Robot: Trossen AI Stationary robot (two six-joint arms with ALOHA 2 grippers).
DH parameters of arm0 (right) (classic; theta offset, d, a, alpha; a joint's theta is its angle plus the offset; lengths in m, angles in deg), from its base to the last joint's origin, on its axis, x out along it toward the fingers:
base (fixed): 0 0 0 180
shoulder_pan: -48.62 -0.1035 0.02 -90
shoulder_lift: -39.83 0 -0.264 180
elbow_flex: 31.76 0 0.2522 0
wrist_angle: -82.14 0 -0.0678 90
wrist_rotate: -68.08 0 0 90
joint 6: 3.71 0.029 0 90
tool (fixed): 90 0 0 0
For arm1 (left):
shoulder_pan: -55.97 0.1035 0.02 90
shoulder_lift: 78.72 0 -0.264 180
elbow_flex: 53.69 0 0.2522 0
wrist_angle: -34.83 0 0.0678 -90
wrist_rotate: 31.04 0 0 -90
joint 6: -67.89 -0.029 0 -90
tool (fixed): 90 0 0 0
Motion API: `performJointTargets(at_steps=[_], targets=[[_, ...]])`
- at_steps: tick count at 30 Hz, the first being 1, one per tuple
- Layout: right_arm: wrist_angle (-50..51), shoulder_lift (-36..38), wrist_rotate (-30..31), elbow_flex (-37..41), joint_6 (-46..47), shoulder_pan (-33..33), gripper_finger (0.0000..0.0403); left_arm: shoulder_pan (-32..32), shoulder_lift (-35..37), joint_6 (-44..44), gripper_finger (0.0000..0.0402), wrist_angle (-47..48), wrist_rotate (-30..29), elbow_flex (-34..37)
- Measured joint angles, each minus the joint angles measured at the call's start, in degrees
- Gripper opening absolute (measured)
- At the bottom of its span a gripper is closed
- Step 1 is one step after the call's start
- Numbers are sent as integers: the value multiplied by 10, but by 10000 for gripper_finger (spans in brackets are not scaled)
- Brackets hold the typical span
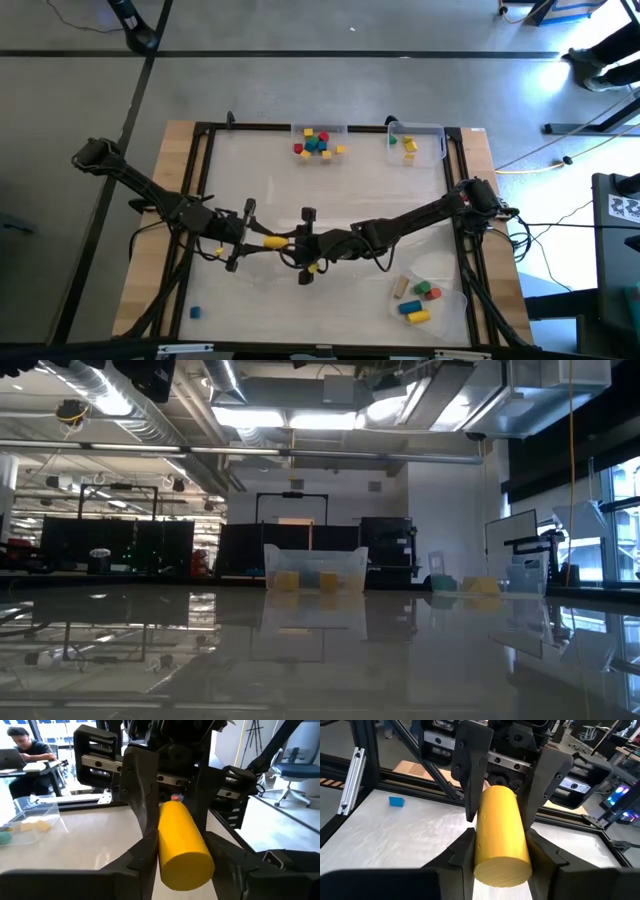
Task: Sort blocks by size
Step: Put the cylinder yellow block into the bottom right transparent bin
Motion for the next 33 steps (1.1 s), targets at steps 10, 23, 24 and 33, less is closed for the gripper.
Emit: performJointTargets(at_steps=[10,23,24,33], targets=[[-2,0,25,0,-29,-3,135,0,16,17,208,8,10,0],[237,93,89,-1,67,-69,134,-2,145,109,219,251,-6,-16],[265,102,89,-1,95,-76,135,-2,146,115,219,259,-6,-16],[525,147,-56,-1,512,-151,139,-2,137,143,219,289,-6,-15]])
